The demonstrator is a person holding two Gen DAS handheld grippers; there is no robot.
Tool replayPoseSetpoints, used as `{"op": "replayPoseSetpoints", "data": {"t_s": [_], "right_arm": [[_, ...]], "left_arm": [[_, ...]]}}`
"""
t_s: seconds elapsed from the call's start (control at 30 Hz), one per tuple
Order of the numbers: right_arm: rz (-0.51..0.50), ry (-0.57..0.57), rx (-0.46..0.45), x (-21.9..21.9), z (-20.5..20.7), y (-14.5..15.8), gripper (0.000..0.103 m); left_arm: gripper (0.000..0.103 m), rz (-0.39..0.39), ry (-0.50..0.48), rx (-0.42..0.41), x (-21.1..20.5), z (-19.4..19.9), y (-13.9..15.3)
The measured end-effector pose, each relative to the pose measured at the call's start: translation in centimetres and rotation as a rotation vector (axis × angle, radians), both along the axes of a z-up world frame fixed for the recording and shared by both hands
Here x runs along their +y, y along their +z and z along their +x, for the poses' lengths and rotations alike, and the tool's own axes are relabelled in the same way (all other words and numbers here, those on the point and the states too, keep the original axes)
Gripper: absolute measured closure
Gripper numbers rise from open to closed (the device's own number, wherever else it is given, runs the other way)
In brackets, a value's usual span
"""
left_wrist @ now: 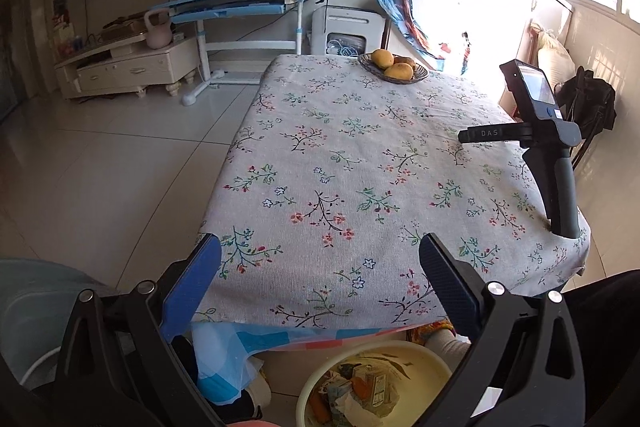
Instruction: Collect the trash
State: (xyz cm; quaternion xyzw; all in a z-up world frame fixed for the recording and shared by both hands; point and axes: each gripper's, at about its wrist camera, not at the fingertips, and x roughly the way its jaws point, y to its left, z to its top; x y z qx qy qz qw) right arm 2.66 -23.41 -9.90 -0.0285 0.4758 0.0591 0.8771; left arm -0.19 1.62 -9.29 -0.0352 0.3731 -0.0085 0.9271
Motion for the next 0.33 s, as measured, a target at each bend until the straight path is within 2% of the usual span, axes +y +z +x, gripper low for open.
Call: {"op": "replayPoseSetpoints", "data": {"t_s": [0.07,0.33], "right_arm": [[0.0,0.0,0.0,0.0,0.0,0.0,0.007],[0.0,0.0,0.0,0.0,0.0,0.0,0.007]], "left_arm": [[0.007,-0.023,0.04,0.011,1.1,0.3,0.0],[0.007,0.001,0.124,0.002,2.7,-0.4,0.9]]}}
